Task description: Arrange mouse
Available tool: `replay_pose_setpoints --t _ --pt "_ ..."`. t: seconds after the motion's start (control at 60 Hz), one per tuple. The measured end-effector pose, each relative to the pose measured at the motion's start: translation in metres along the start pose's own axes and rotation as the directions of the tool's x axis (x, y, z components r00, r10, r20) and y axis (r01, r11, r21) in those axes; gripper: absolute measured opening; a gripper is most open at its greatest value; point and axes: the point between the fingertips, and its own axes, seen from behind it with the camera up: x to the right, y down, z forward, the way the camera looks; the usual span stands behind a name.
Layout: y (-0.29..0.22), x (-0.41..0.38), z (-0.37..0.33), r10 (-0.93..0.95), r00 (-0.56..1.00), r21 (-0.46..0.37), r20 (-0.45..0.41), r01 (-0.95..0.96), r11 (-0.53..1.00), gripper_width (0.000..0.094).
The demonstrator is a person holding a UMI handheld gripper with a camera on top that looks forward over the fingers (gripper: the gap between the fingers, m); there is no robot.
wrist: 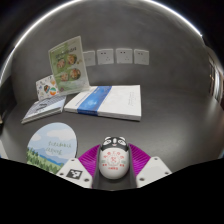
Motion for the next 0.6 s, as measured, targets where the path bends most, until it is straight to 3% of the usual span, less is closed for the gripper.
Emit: replay_pose_setpoints --t 0.017,0.117,0.2,0.3,0.4,0.483,0.6 --pt "0.002 0.001 -0.002 0.004 1.000 0.001 -0.006 -0.004 1.000 0.0429" --pt "-0.039 -0.019 -0.040 -0.036 0.998 0.098 -0.053 0.041 0.994 0.0406" --pt "-0.066 -0.103 -0.090 -0.045 0.999 0.178 0.000 0.044 0.983 0.0397" --pt "-0.075 -0.189 -0.096 -0.094 0.994 0.200 0.057 0.081 0.976 0.0397" --pt "-0.043 -0.238 -0.065 -0.113 0.993 0.168 0.040 0.105 0.980 0.0394" --pt "-0.003 -0.275 -0.033 -0.080 0.996 0.094 0.031 0.077 0.993 0.0395" --pt "0.019 -0.265 -0.014 -0.118 0.993 0.023 0.000 0.118 0.993 0.0417"
